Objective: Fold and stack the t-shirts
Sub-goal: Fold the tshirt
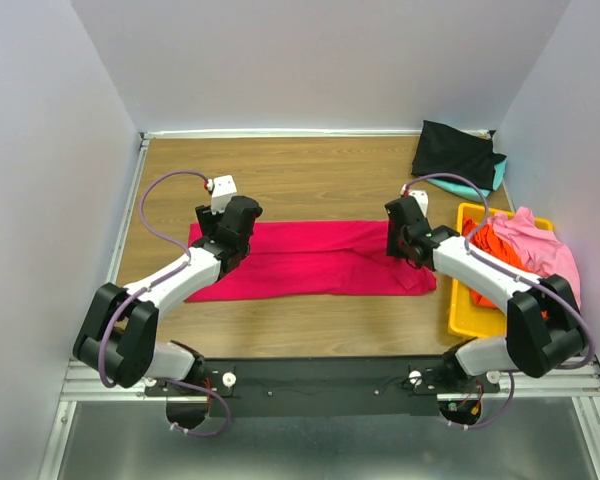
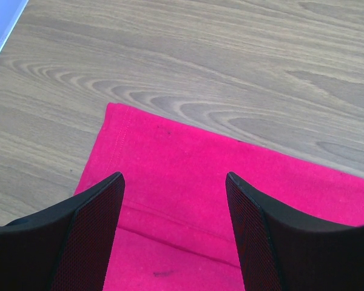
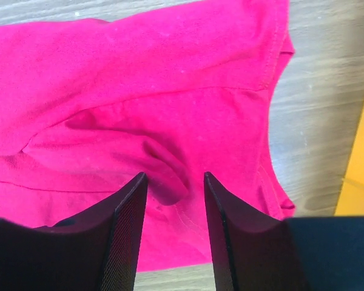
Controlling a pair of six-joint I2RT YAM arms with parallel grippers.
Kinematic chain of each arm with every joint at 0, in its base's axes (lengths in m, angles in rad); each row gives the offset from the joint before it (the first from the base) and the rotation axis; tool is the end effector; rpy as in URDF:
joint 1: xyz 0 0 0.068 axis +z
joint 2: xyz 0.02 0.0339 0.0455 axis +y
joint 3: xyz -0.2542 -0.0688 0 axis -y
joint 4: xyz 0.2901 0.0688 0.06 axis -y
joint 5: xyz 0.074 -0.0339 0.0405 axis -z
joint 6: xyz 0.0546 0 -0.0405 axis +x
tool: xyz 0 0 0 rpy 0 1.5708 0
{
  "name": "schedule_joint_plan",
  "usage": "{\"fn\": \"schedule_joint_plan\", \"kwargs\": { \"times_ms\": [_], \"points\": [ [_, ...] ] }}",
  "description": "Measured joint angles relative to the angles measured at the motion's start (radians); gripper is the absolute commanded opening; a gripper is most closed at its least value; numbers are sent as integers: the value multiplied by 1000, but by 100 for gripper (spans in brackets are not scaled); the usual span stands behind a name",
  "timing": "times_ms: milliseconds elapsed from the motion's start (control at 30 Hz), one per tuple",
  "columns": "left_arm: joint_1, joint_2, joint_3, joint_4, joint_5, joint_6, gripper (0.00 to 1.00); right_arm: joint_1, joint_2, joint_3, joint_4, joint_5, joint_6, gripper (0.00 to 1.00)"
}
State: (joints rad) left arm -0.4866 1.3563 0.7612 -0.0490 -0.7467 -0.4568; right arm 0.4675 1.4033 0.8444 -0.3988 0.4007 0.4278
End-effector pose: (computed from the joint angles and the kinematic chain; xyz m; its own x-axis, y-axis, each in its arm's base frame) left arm 0.3099 -0.1220 0.1804 -0.4160 -0.1462 -0.8975 -0.3570 0.9340 0.0133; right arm 0.3014 0.1283 0.1595 -0.7533 0.0476 -0.6559 0.1076 0.9929 -0.0516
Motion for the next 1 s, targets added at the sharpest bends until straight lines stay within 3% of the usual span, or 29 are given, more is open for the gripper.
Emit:
{"fn": "schedule_joint_plan", "kwargs": {
  "times_ms": [200, 333, 633, 1000],
  "points": [
    [0, 7, 5, -1, 1, 1, 76, 39, -108, -4, -1, -11, -29, 50],
    [0, 16, 14, -2, 2, 1, 76, 70, -200, -20, 55, -126, -65, 49],
    [0, 19, 16, -4, 3, 1, 76, 71, -31, -29, 94, -310, -92, 46],
    [-2, 19, 16, -6, 3, 0, 76, 69, 80, -25, 93, -241, -76, 45]
  ]
}}
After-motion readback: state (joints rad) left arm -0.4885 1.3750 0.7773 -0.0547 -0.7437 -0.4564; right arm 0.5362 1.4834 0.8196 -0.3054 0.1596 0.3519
